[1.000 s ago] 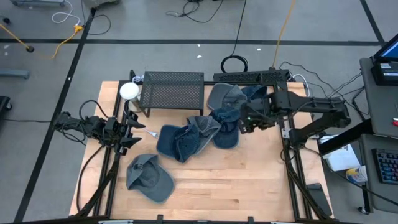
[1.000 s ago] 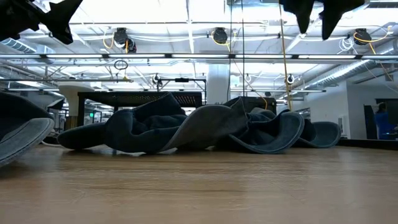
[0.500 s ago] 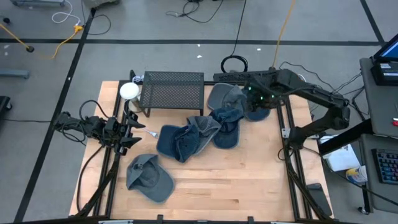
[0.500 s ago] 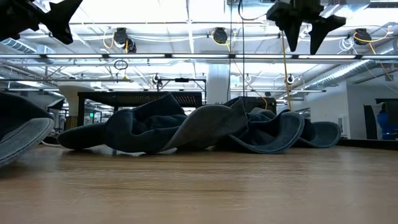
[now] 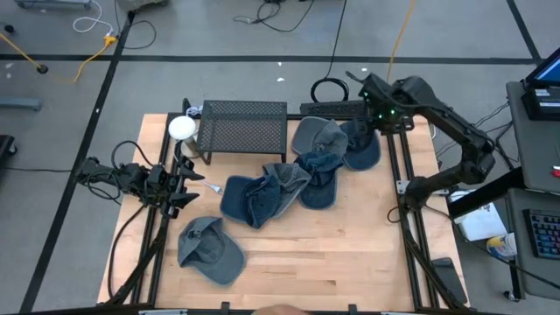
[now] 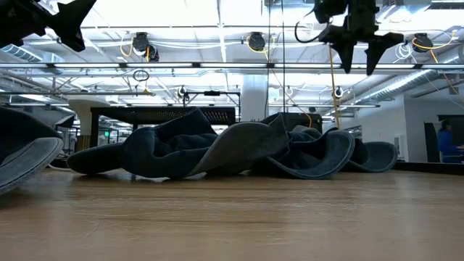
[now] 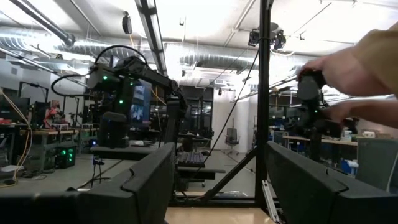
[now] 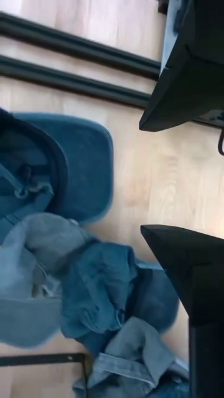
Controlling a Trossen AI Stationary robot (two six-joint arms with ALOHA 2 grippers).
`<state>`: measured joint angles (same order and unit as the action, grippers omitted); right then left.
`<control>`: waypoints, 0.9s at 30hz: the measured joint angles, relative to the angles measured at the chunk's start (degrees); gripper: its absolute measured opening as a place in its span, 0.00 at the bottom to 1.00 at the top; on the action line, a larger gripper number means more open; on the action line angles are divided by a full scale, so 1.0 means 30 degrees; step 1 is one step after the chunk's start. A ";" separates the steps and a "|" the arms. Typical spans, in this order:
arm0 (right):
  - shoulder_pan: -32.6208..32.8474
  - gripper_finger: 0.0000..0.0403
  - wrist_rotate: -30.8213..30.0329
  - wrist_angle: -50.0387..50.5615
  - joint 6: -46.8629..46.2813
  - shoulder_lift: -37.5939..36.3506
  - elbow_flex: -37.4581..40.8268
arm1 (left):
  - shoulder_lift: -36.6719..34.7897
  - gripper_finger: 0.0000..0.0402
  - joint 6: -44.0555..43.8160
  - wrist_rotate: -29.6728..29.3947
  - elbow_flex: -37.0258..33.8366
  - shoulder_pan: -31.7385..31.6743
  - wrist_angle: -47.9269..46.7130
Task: Pick & Place hat
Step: Put the top right blue cap on the shelf
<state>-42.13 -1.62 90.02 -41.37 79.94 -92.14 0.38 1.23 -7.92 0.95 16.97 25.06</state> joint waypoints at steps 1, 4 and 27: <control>-0.0260 0.62 -0.0012 0.0000 0.0189 0.0000 0.0000 | 0.0000 0.62 0.0000 0.0000 -0.0003 0.0000 0.0000; -0.0924 0.62 -0.0745 -0.0046 0.0591 -0.0010 0.0136 | 0.0000 0.62 0.0000 0.0000 -0.0005 -0.0007 -0.0002; -0.1267 0.62 -0.3382 -0.5714 -0.2128 -0.0004 0.9354 | 0.0000 0.62 0.0000 0.0007 0.0002 0.0000 0.0004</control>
<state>-45.93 -11.77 72.88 -47.75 79.93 -64.08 0.38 1.23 -7.90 0.95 16.97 25.07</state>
